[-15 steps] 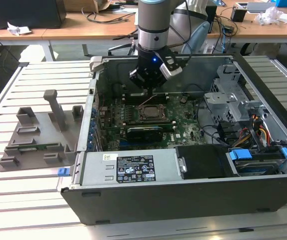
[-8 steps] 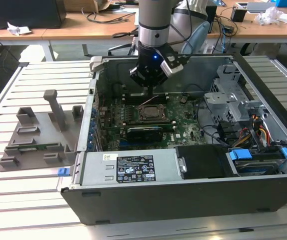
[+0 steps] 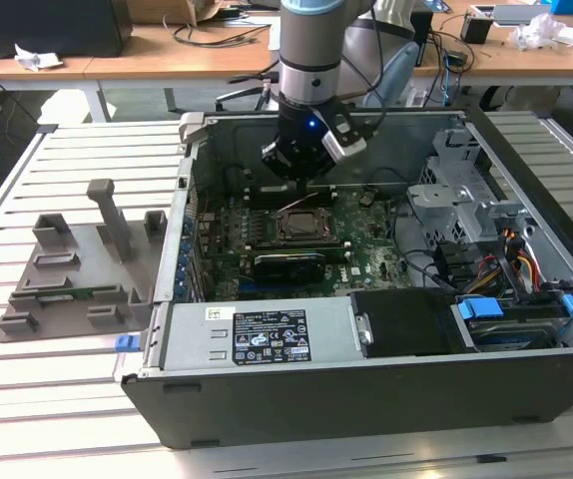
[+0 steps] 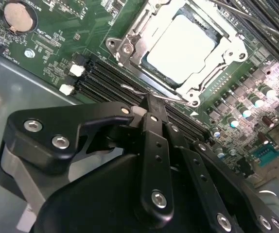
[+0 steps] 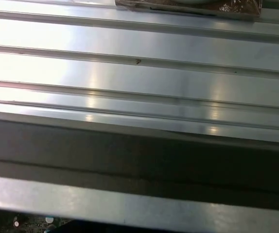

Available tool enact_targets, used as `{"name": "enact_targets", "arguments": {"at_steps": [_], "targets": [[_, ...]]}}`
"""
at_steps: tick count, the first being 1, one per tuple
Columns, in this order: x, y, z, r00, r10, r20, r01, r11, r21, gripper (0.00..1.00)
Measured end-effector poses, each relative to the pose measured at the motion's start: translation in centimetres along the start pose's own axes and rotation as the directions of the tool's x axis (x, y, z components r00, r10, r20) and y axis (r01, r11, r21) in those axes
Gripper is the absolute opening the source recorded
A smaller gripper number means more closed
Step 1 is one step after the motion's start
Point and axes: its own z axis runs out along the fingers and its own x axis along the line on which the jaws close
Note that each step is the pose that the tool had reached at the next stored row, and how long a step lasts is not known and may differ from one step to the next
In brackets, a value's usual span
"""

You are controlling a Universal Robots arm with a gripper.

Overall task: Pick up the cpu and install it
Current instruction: 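Install the first cpu locking lever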

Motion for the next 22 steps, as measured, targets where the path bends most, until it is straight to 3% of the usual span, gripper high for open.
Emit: {"name": "enact_targets", "arguments": {"at_steps": [5, 10, 22], "targets": [[-1.36, -0.14, 0.23, 1.0000, 0.000, -0.0080, 0.000, 1.0000, -0.0008, 0.11], [-1.97, -0.24, 0.92, 0.9999, 0.002, -0.0155, -0.002, 1.0000, -0.0016, 0.11], [-2.53, -0.65, 1.66, 0.9998, 0.003, -0.0203, -0.003, 1.0000, -0.0020, 0.11]]}}
